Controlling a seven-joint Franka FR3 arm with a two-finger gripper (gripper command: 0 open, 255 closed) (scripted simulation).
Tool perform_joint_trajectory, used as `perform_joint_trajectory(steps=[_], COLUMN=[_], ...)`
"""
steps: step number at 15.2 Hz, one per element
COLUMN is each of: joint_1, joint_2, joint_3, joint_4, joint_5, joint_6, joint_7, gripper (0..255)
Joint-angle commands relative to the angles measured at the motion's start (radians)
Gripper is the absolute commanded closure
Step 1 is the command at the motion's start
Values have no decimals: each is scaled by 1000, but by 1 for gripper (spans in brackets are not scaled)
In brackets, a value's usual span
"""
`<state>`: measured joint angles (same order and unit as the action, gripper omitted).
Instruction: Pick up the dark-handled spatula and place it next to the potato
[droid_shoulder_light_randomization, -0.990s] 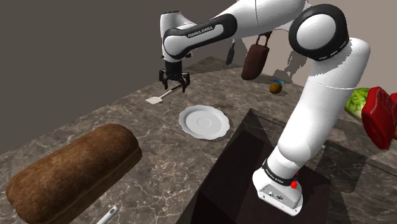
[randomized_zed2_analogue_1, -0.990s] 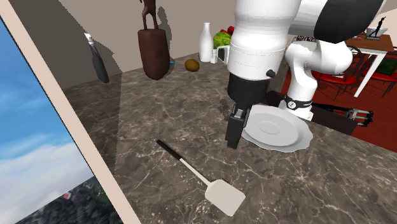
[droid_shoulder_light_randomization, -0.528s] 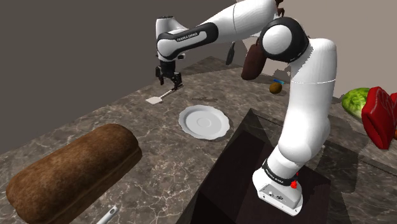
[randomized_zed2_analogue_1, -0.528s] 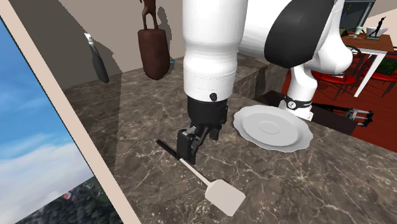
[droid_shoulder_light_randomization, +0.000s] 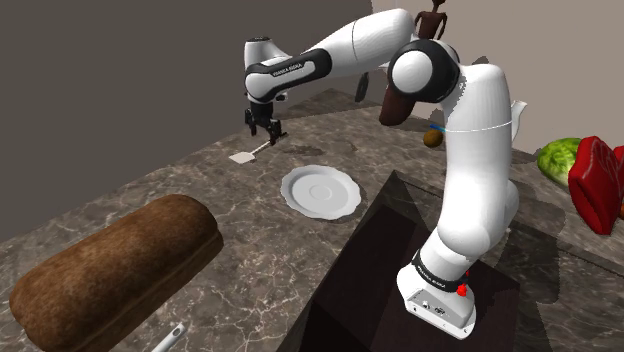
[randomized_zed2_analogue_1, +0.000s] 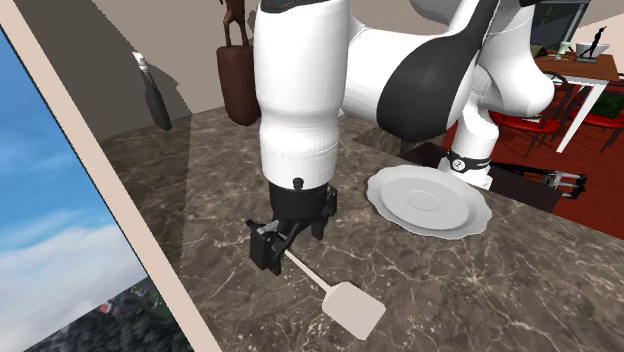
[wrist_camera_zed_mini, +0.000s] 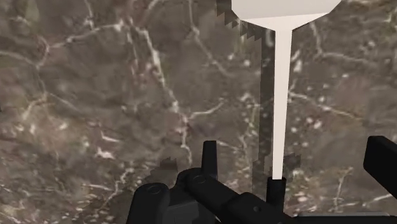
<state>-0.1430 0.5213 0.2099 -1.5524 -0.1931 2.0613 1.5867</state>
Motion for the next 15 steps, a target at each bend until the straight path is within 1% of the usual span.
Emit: perform_joint_trajectory(steps=[1,9,10,15], joint_1=[0,0,0,0], joint_2=[8,12,12,12], joint_3=[-2,-2,-2,-2], joint_4=[-13,-16,-16,-16], joint_5=[-3,-4,-4,-4], joint_6=[22,27,27,27], joint_7=[4,4,4,4], gripper=[0,0,255,255])
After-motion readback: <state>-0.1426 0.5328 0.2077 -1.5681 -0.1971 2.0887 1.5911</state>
